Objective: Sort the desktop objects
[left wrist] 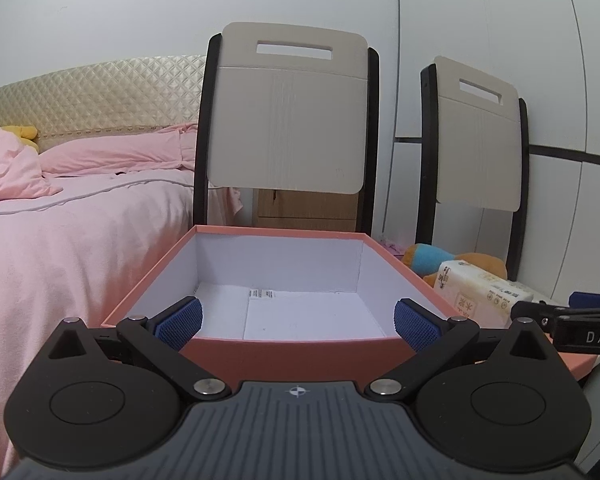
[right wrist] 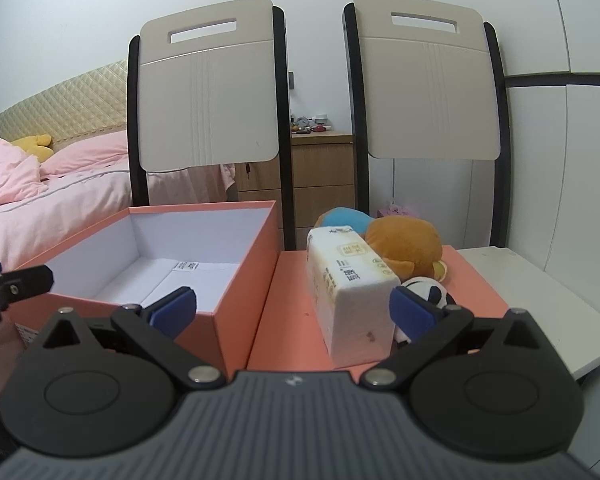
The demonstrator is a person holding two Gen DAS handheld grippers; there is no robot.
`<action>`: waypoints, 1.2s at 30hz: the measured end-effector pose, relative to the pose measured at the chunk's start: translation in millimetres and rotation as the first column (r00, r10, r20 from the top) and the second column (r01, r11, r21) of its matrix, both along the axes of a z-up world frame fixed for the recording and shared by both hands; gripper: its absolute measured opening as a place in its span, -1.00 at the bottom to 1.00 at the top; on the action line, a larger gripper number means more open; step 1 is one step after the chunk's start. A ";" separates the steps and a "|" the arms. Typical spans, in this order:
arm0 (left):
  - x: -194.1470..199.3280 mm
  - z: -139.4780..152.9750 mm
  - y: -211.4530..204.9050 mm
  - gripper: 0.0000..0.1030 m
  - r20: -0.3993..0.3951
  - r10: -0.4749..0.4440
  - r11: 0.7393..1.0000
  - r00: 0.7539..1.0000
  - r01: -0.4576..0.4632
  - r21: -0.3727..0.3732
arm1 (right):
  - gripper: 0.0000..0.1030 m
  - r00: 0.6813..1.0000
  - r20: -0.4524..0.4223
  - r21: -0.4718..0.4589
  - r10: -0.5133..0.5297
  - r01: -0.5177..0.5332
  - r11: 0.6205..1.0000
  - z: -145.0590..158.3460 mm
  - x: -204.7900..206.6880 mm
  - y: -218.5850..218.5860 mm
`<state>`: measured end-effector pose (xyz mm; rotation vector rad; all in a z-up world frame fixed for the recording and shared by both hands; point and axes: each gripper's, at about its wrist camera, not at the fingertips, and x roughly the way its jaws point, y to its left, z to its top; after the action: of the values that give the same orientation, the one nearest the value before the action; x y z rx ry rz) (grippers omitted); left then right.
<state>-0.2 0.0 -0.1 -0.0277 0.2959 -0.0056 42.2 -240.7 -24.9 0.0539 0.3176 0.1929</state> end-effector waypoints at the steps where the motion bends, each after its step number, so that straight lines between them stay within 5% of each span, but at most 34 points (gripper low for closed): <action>1: -0.6 -0.4 0.1 1.00 0.003 -0.003 1.000 1.000 0.003 -0.003 | 1.00 1.000 0.001 0.003 -0.001 0.001 1.000 -0.5 0.3 -0.6; 26: -1.5 -7.5 1.7 1.00 0.088 0.026 0.999 0.996 -0.028 0.028 | 1.00 1.000 0.028 0.022 -0.006 0.005 1.000 -5.3 -0.7 -3.6; 36: 0.5 -10.0 4.5 1.00 0.029 0.006 1.000 1.000 -0.007 0.009 | 1.00 0.999 0.039 0.029 -0.010 0.008 1.000 -5.2 -1.9 -5.5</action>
<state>0.4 4.5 -10.0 -0.0199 0.2668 0.0018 40.3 -246.2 -30.0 0.0796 0.2754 0.1894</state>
